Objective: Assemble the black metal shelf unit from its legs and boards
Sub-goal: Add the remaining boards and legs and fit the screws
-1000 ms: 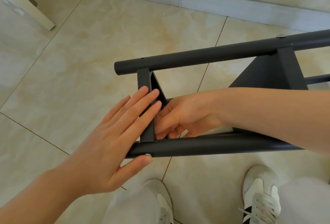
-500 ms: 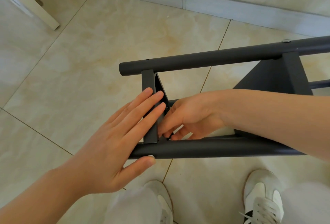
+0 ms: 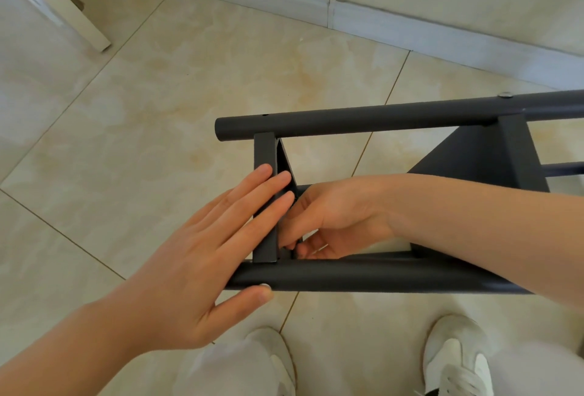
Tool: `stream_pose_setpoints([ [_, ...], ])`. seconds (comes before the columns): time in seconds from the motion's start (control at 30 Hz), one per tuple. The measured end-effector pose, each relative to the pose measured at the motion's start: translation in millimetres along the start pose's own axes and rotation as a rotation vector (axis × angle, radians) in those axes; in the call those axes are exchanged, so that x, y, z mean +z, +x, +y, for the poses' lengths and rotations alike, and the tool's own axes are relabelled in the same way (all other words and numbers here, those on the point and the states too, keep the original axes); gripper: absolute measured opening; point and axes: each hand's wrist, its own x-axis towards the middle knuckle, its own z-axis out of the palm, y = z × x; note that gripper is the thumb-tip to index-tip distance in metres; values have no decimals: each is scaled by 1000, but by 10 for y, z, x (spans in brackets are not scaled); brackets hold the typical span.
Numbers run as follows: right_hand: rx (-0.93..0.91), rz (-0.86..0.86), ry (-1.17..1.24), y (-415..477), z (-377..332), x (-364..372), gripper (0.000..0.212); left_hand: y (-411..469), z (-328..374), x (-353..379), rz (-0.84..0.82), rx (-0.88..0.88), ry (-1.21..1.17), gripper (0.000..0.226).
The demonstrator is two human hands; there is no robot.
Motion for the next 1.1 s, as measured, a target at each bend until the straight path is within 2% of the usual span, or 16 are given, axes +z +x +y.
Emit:
stream_pose_setpoints([
  [0.23, -39, 28, -112, -19, -23, 6, 12, -6, -5, 1, -1, 0, 6, 72],
  [0.43, -17, 83, -180, 21, 3, 67, 7, -10, -10, 8, 5, -2, -17, 71],
  [0.73, 37, 39, -195, -51, -55, -8, 3, -10, -5, 13, 18, 0, -16, 71],
  [0.9, 23, 64, -172, 2, -15, 53, 16, -3, -10, 17, 25, 8, -14, 70],
  [1.1, 32, 17, -198, -83, -66, -13, 3, -6, 0, 7, 24, 4, -5, 71],
])
